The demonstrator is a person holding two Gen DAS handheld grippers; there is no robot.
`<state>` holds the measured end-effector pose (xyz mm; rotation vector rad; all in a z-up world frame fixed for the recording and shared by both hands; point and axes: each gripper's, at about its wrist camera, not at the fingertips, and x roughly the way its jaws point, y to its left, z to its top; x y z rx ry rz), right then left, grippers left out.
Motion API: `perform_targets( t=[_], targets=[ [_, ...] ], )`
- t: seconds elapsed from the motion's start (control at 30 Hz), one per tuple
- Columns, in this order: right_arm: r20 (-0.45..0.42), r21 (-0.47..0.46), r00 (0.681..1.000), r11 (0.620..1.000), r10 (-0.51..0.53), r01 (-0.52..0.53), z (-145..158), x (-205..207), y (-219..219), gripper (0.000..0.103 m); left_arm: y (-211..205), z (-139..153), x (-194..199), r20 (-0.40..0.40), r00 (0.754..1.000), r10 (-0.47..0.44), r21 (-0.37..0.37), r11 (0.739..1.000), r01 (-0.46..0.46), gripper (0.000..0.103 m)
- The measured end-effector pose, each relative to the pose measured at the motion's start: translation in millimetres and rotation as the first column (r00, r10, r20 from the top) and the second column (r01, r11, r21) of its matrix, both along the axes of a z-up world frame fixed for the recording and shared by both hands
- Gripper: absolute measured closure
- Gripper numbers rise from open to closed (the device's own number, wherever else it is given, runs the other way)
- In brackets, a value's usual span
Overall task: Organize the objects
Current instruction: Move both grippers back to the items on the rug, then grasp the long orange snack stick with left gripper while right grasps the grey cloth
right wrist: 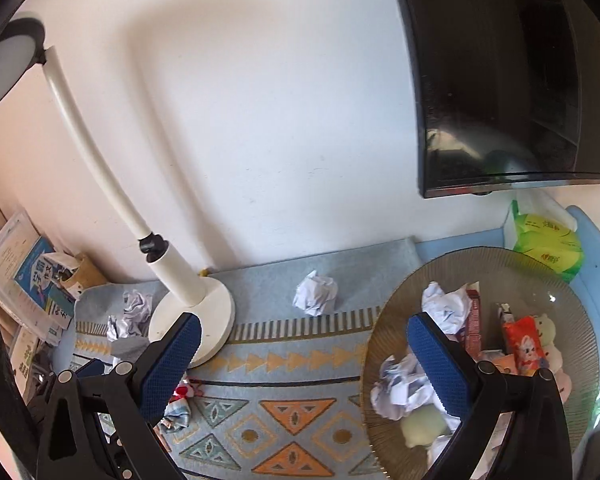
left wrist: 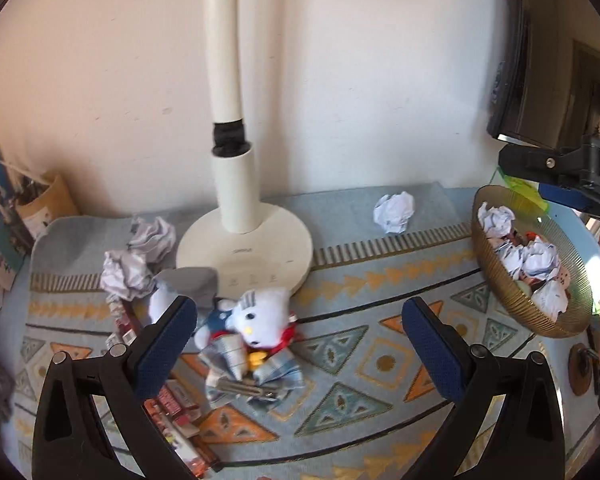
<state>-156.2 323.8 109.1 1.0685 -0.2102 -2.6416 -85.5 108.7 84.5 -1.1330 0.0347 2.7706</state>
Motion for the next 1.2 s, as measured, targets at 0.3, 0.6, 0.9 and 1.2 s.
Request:
perform_targets(
  t=[0.3,0.6,0.9,1.2],
  targets=[
    [0.077,-0.045,0.989,0.992,0.125,-0.122,-36.5,21.7,-89.2,0.000,-121.3,-78.8,27.3,0.162,0.972,0.169,-0.026,0.986,-0.167,0.000],
    [0.146,-0.018,0.967,0.978,0.207,-0.206,-65.1,15.4,-150.4,0.000,-164.4,-98.6,23.5,0.258,0.943,0.211,0.007,0.976,-0.220,0.000],
    [0.182,-0.034,0.949,0.966,0.259,-0.257,-86.1,0.7,-186.8,0.000,-123.9,-95.8,28.4,0.235,0.968,0.087,-0.041,0.996,-0.080,0.000],
    [0.141,0.115,0.950,0.948,0.280,-0.296,-97.4,-11.2,-217.1,0.000,-177.2,-110.4,44.3,0.208,0.963,0.175,-0.057,0.984,-0.166,0.000]
  ],
)
